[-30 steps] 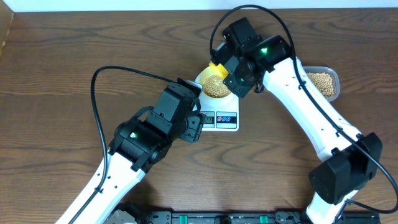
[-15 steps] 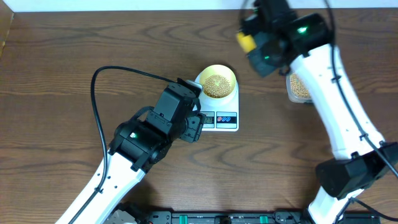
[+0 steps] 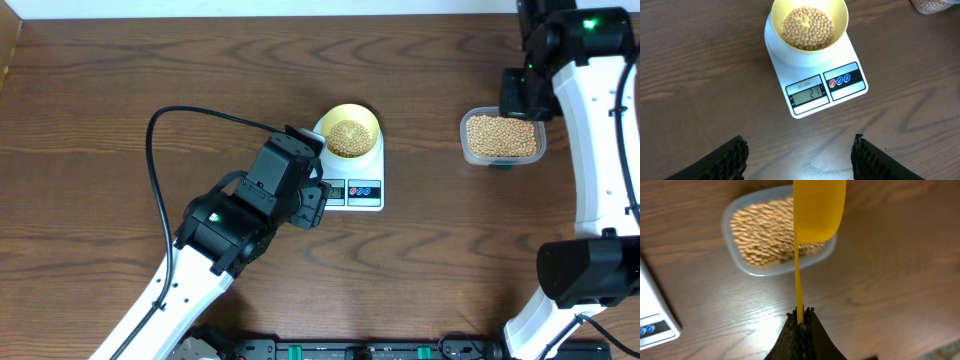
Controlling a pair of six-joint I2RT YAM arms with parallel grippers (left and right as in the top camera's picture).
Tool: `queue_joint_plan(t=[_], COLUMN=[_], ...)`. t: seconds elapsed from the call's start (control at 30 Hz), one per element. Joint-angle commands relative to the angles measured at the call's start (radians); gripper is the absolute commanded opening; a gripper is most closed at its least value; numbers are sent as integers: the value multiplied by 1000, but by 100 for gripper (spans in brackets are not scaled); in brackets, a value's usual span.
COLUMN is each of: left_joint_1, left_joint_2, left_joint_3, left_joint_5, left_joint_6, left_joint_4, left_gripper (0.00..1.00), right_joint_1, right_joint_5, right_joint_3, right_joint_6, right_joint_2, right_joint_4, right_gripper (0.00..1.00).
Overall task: Scoop item into bowl and weigh 50g on scale
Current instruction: 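Move the empty scoop with the right gripper back over the soybean tub, then lower the scoop into the soybeans and scoop with the right gripper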
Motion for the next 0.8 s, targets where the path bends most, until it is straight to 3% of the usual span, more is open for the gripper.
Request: queue_joint_plan(t=[0.0,0.77], left_joint_1=[4,4], left_joint_2=[-8,-8], left_joint_3=[26,26], left_joint_5=[-8,-9], left_joint_6=[-5,-5], left_joint_4=[-2,-2], left_gripper=[69,69], right_joint_1=[-21,-36], right_joint_5=[45,-53], right_joint_3=[-7,-319], right_joint_6=[75,99], right_joint_2=[-2,5], right_joint_4=[-12,178], right_gripper=[1,1])
